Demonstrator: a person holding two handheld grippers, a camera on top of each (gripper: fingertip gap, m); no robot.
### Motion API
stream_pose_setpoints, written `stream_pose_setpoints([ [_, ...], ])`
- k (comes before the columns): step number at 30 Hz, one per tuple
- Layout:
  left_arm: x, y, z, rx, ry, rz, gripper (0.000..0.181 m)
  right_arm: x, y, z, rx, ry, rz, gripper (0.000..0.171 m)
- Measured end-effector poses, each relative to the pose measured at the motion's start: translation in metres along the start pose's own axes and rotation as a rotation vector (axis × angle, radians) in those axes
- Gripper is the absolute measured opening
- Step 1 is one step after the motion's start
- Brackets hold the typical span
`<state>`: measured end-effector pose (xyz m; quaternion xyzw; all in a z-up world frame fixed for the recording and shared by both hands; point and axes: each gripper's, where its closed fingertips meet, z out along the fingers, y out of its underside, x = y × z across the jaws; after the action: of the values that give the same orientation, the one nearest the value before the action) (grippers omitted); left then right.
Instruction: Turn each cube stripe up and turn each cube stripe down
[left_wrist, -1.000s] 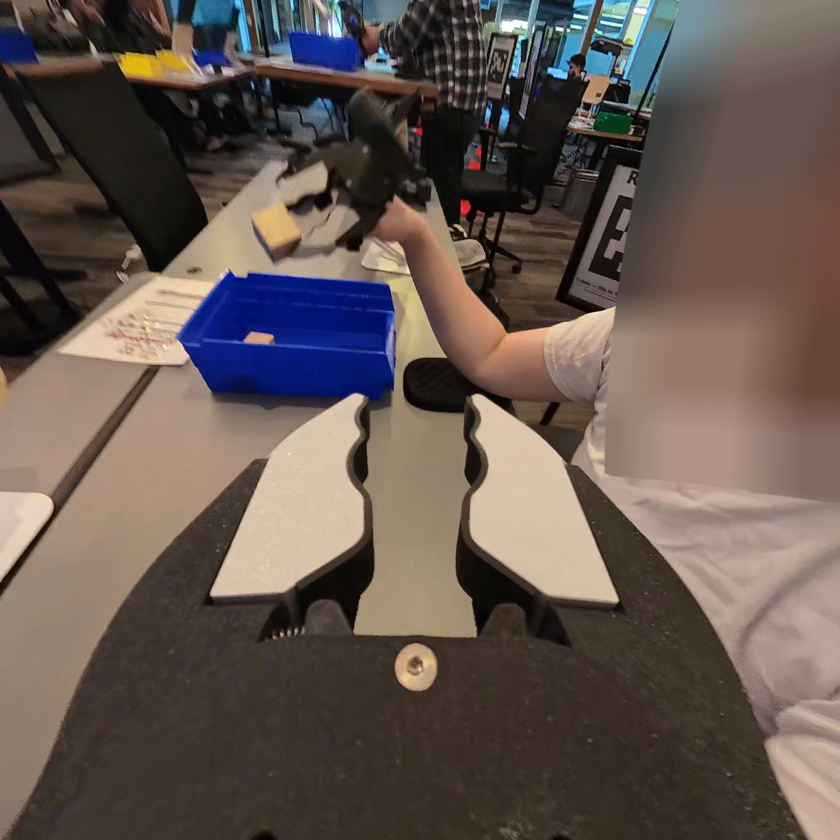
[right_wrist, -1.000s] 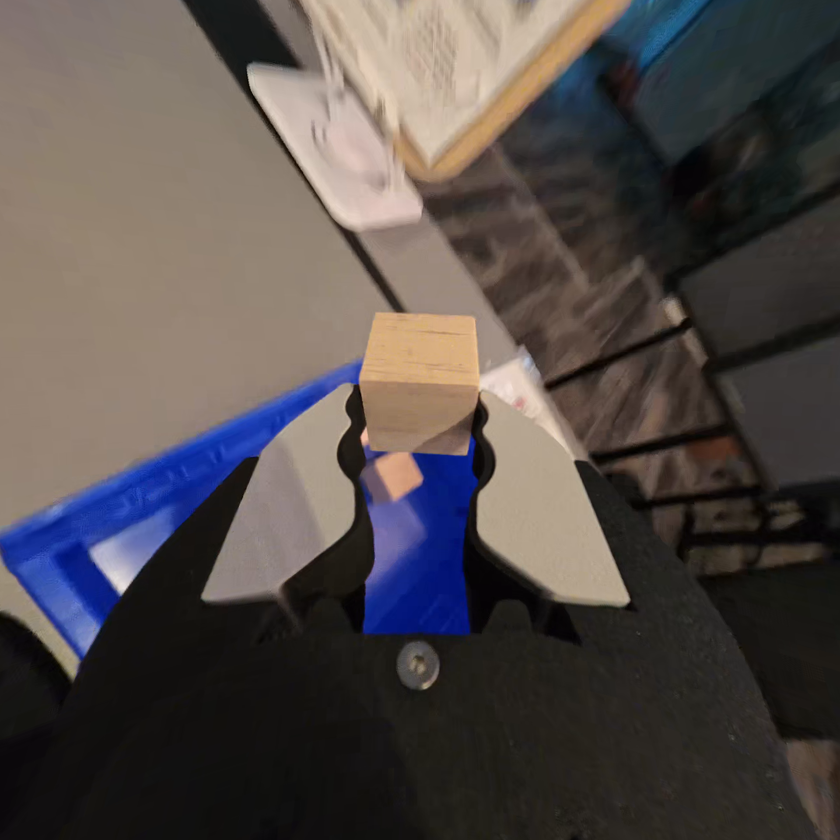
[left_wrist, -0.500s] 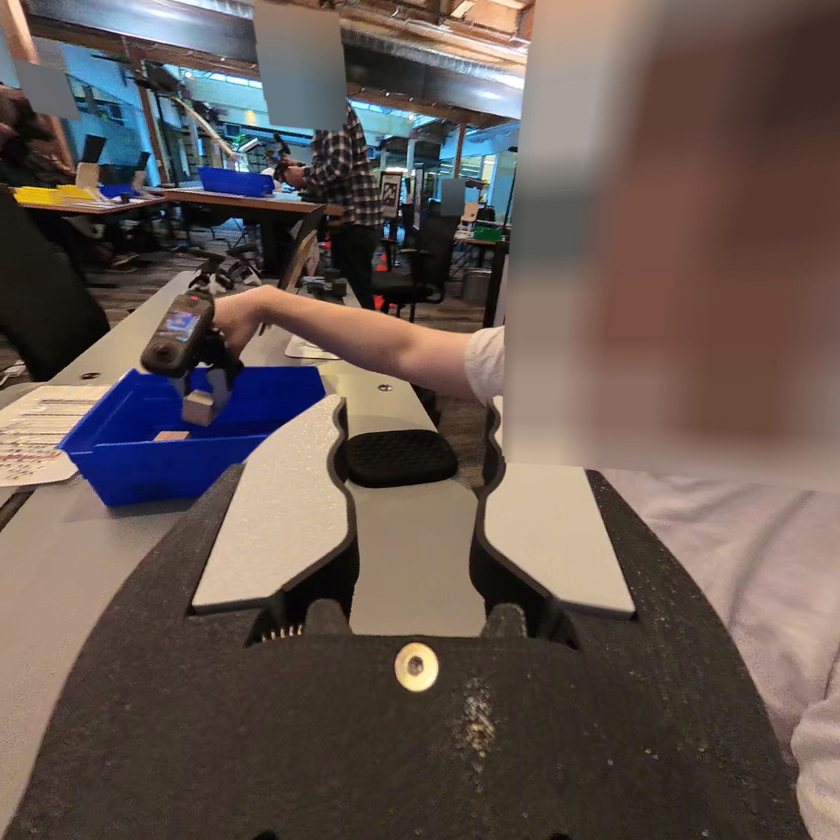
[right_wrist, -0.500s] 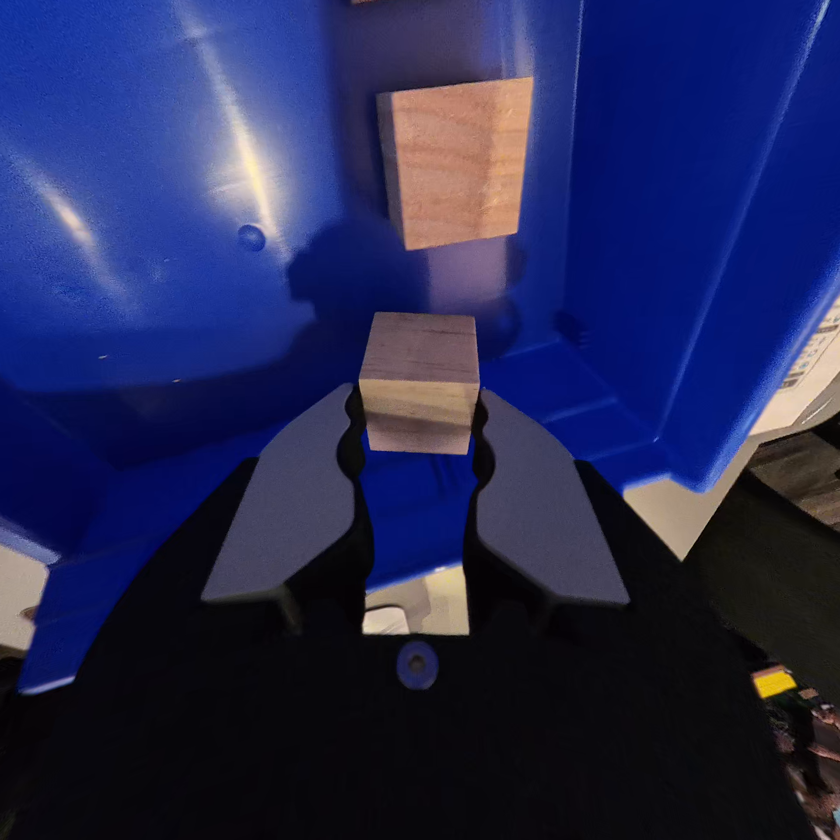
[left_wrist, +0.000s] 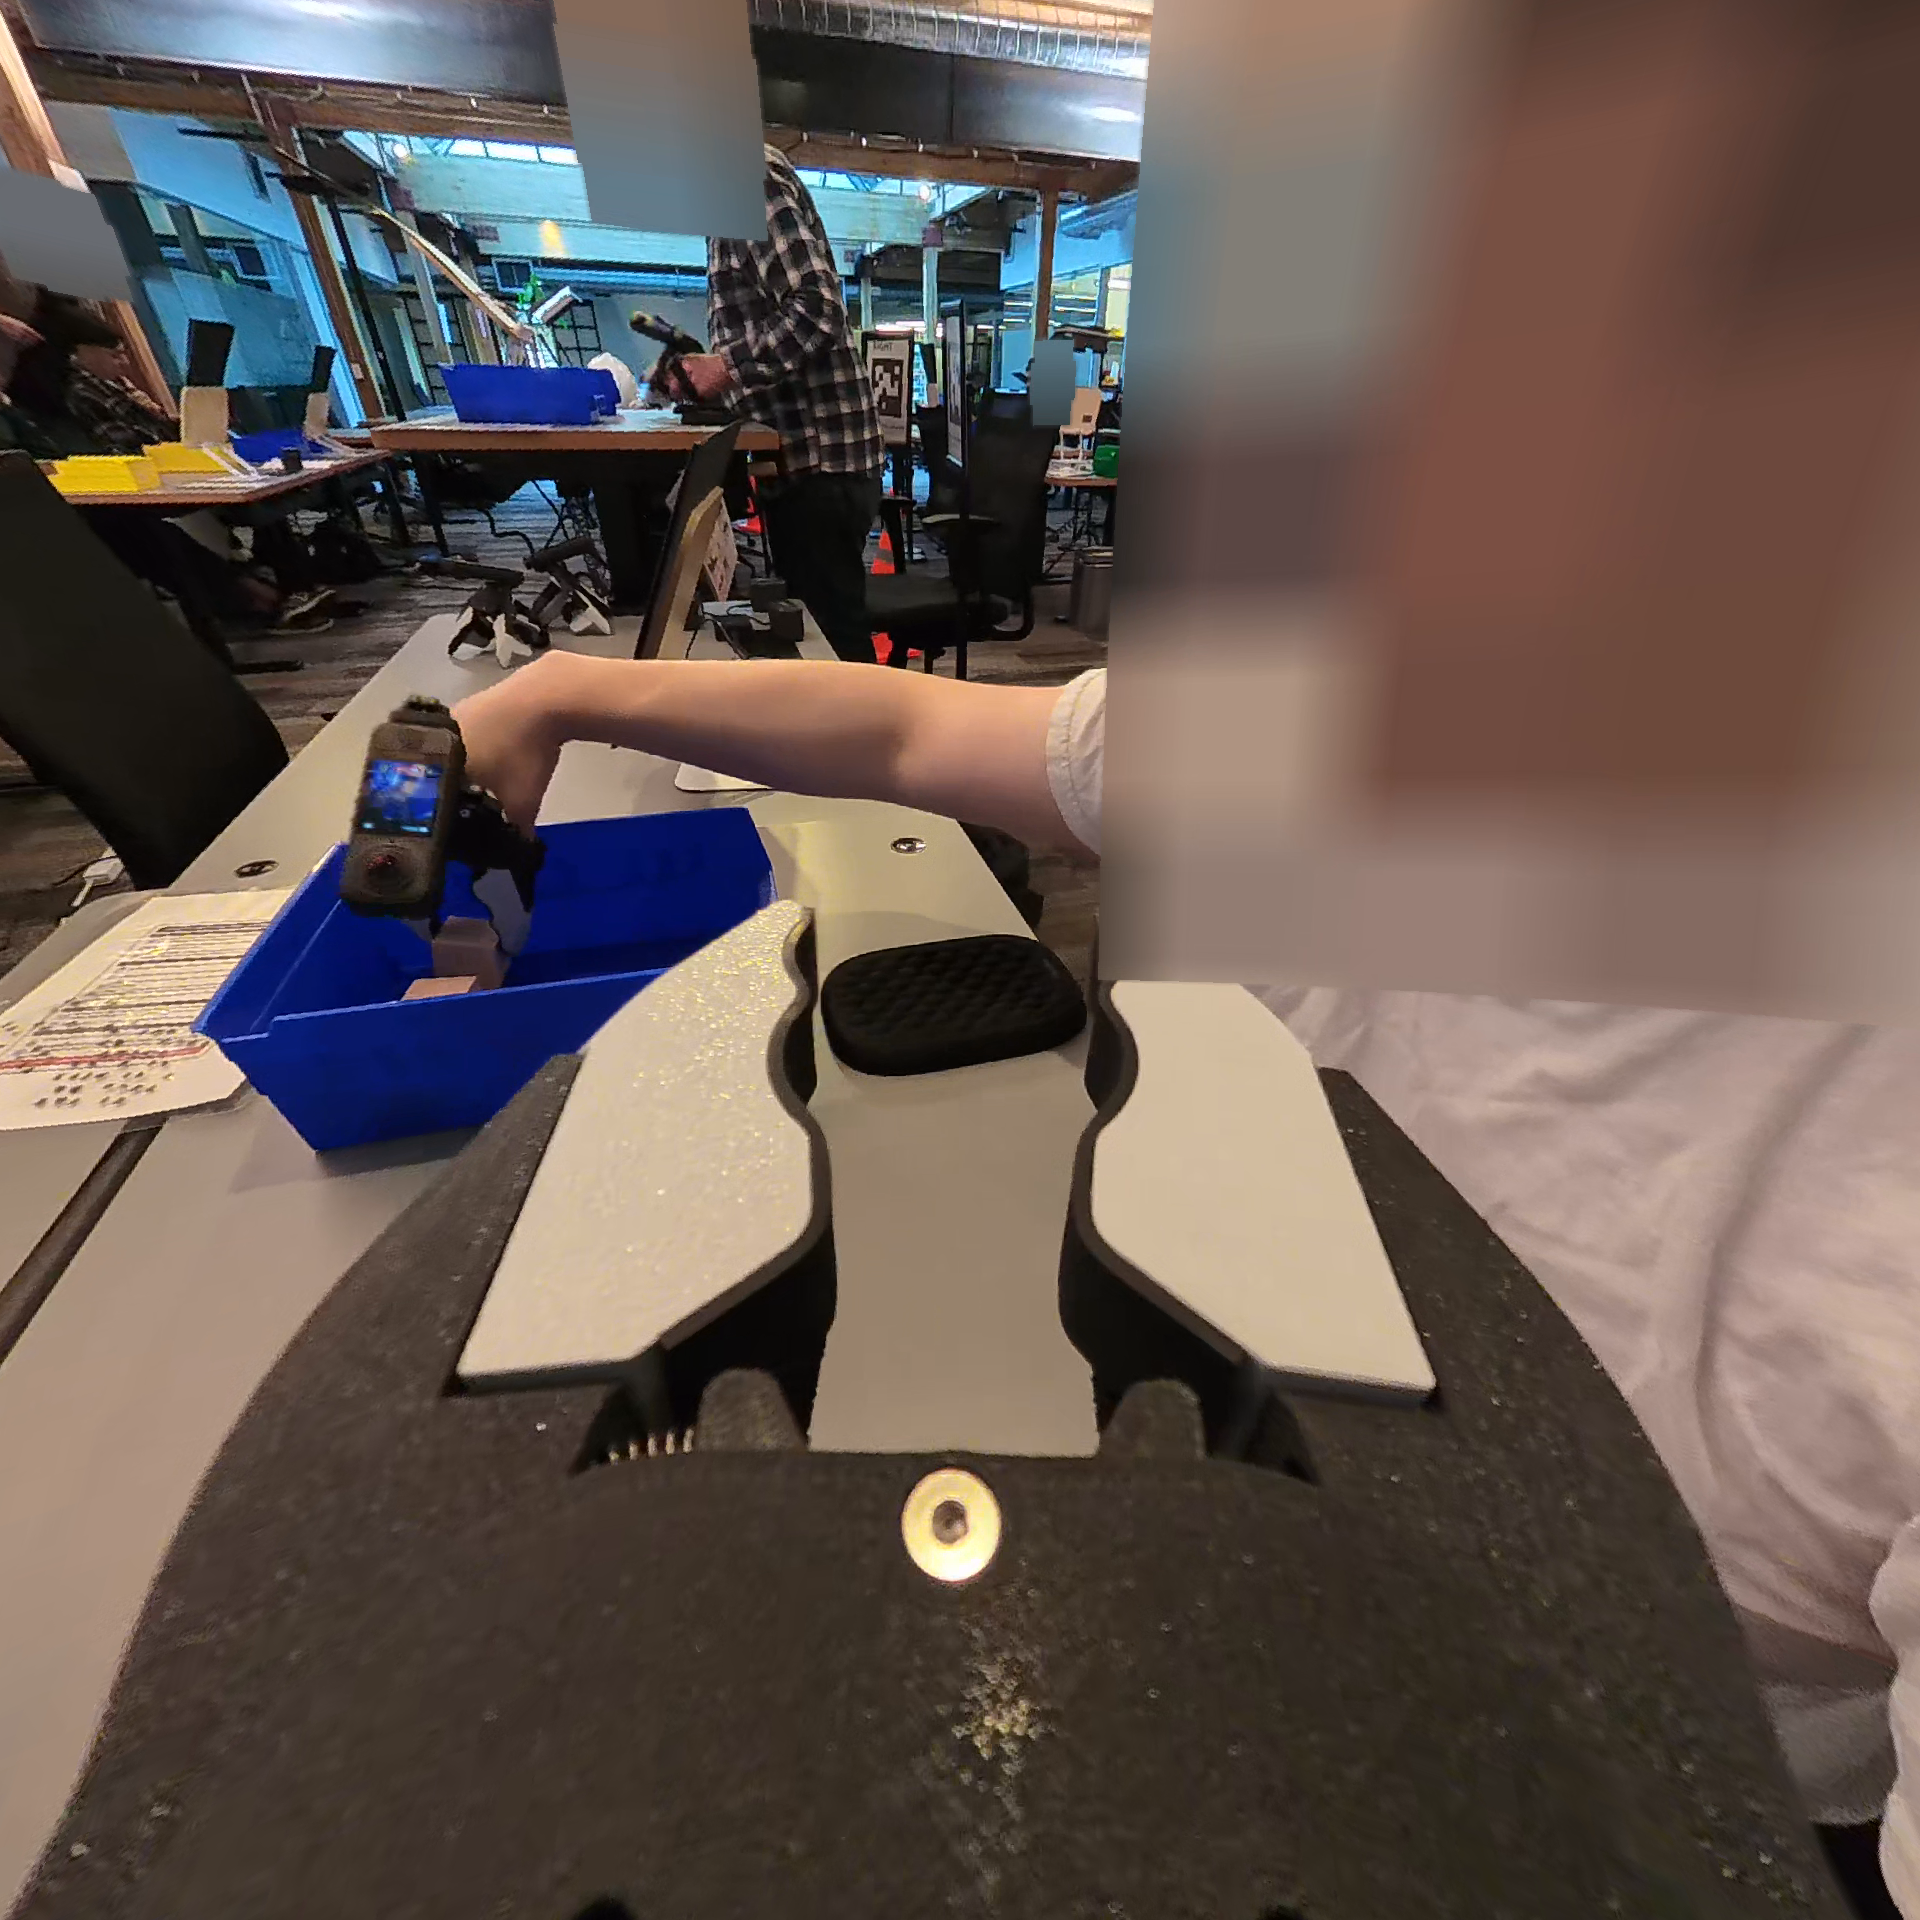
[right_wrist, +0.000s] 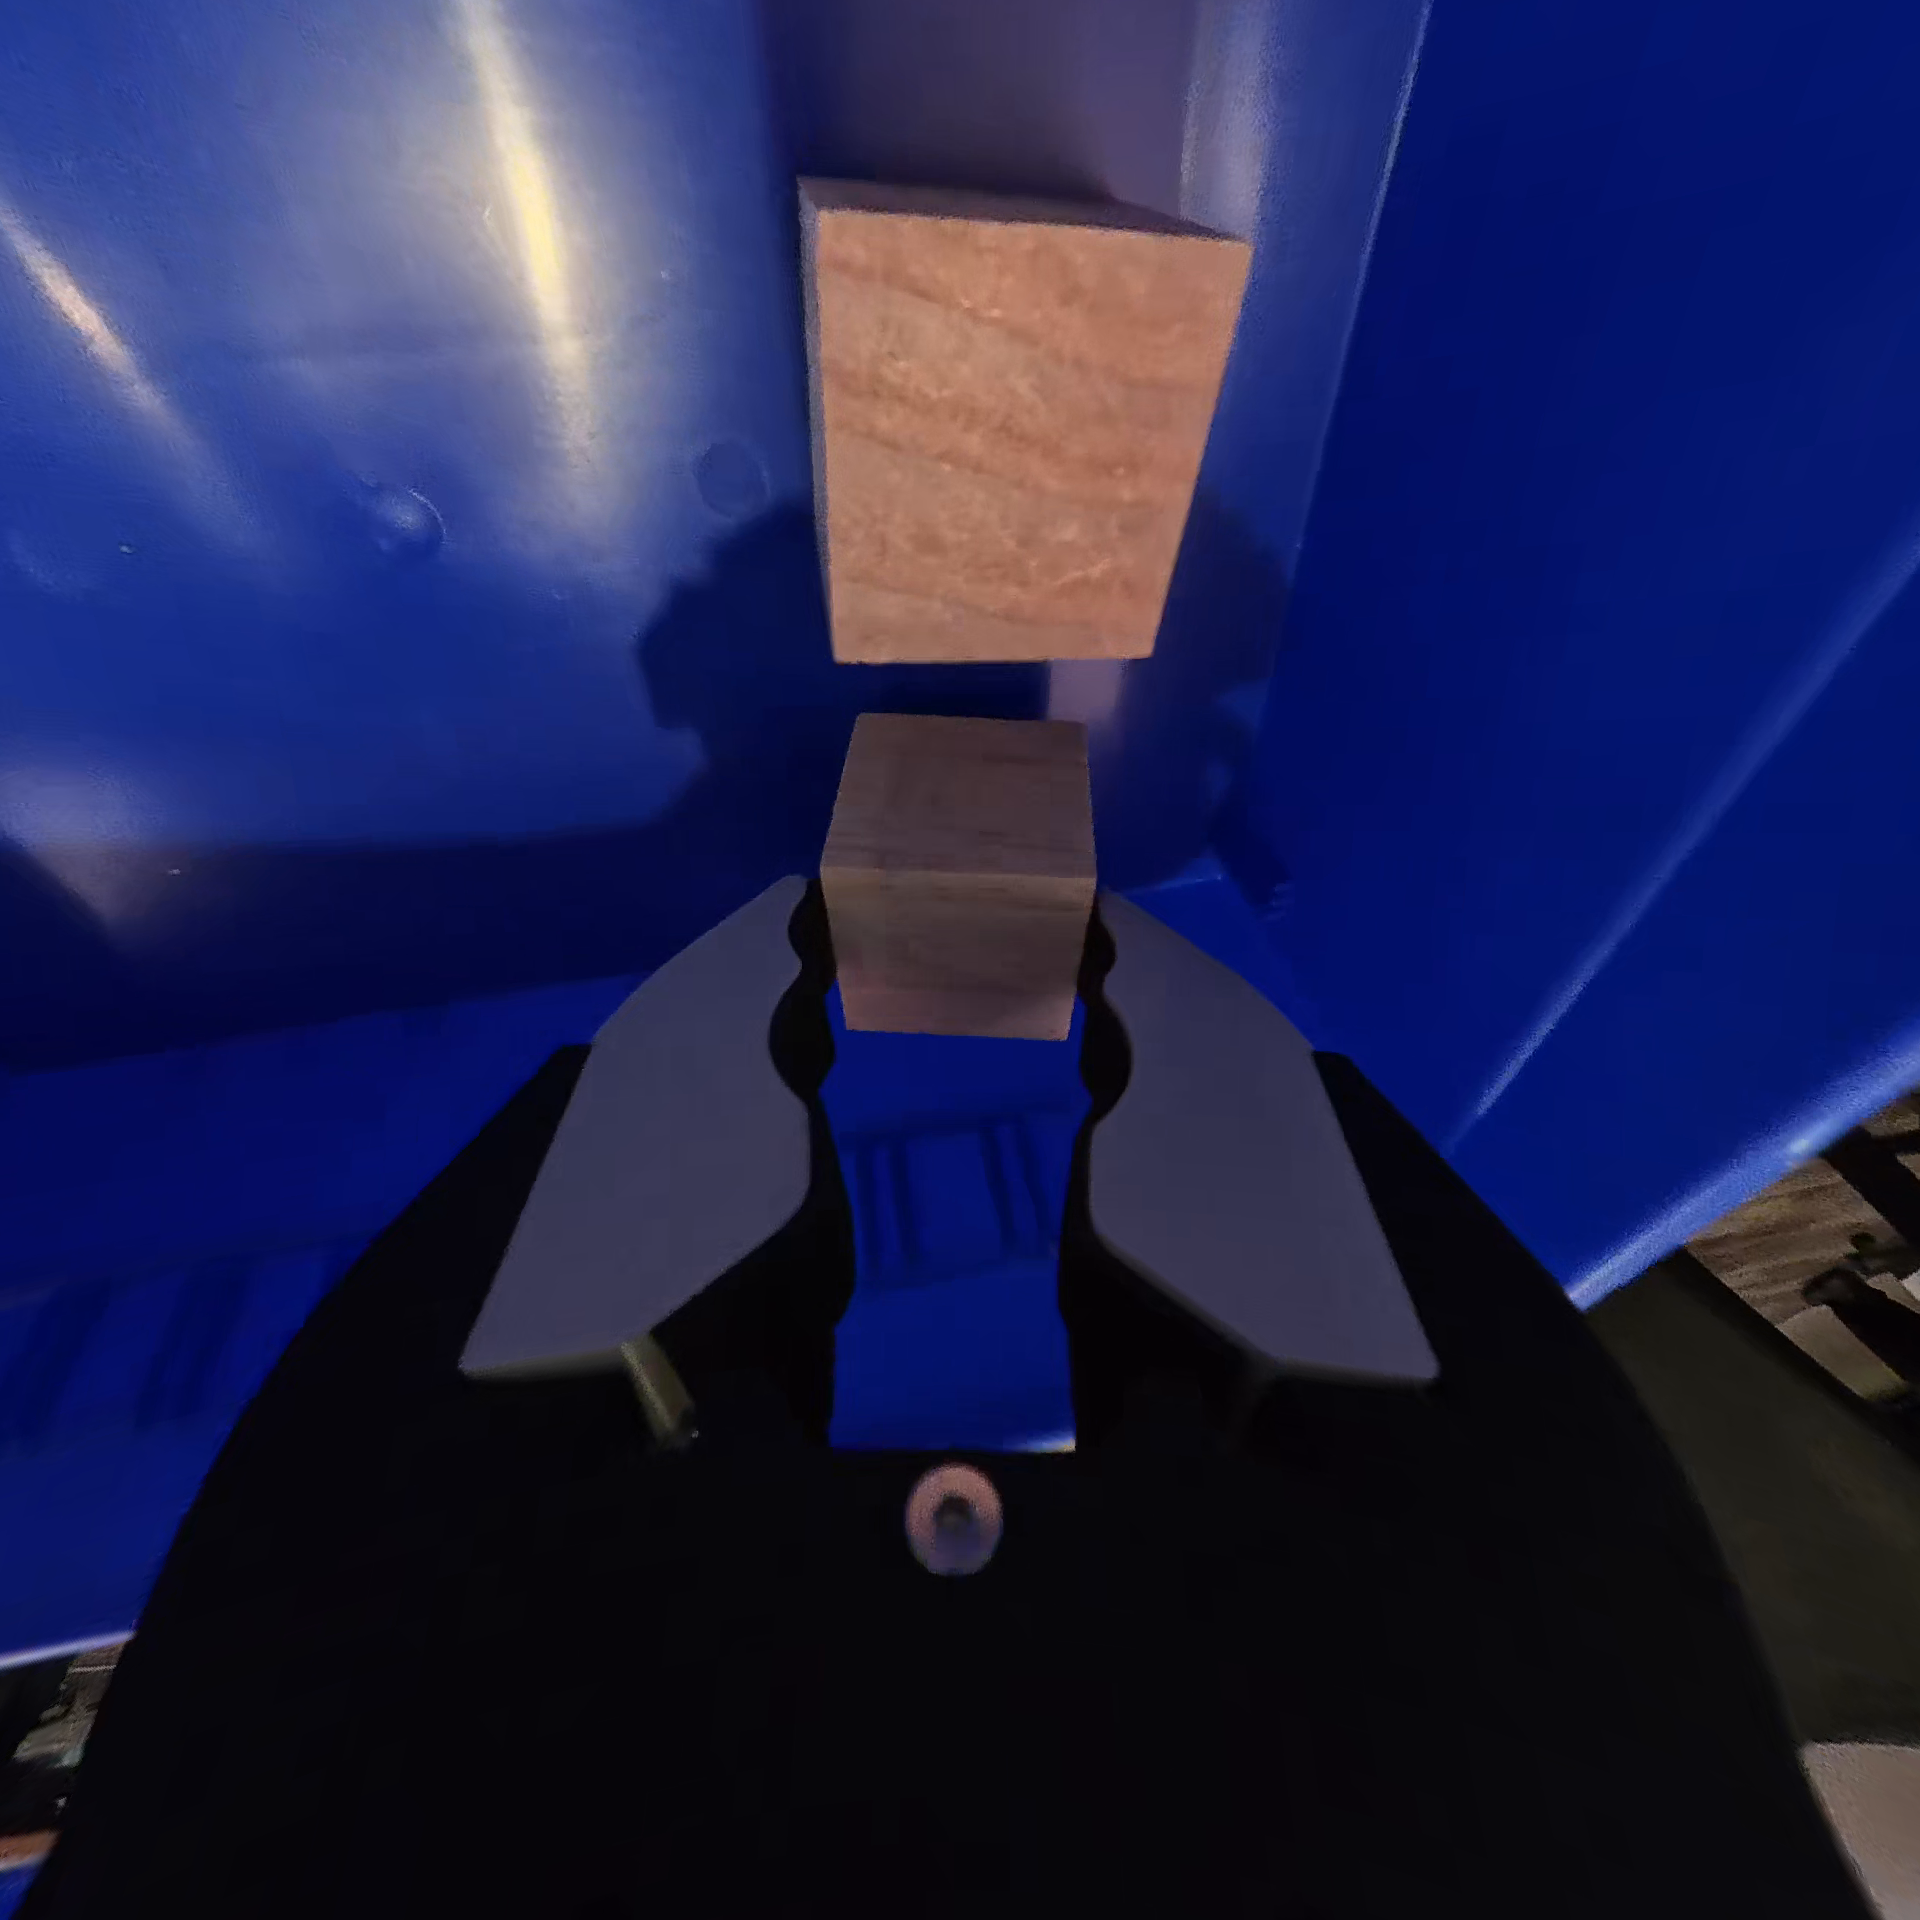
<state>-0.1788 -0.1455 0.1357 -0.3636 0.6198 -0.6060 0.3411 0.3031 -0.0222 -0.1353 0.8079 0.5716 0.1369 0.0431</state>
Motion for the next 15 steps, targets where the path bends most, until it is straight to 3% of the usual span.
stream_pose_setpoints([
  [5,-0.005,-0.017,-0.015,0.091,-0.030,-0.039,0.047,0.003,0.000,-0.006,-0.017,0.078,-0.022,0.051],
  [9,-0.006,-0.038,-0.045,0.160,-0.117,-0.012,0.050,0.001,0.001,-0.041,0.012,0.166,0.010,0.052],
  [12,-0.017,-0.045,-0.084,0.090,-0.375,0.107,0.047,0.009,-0.005,-0.090,0.067,0.360,0.031,0.044],
  [15,-0.043,-0.041,-0.153,-0.030,-0.806,0.202,0.043,0.011,-0.040,-0.163,0.328,0.594,0.123,0.044],
])
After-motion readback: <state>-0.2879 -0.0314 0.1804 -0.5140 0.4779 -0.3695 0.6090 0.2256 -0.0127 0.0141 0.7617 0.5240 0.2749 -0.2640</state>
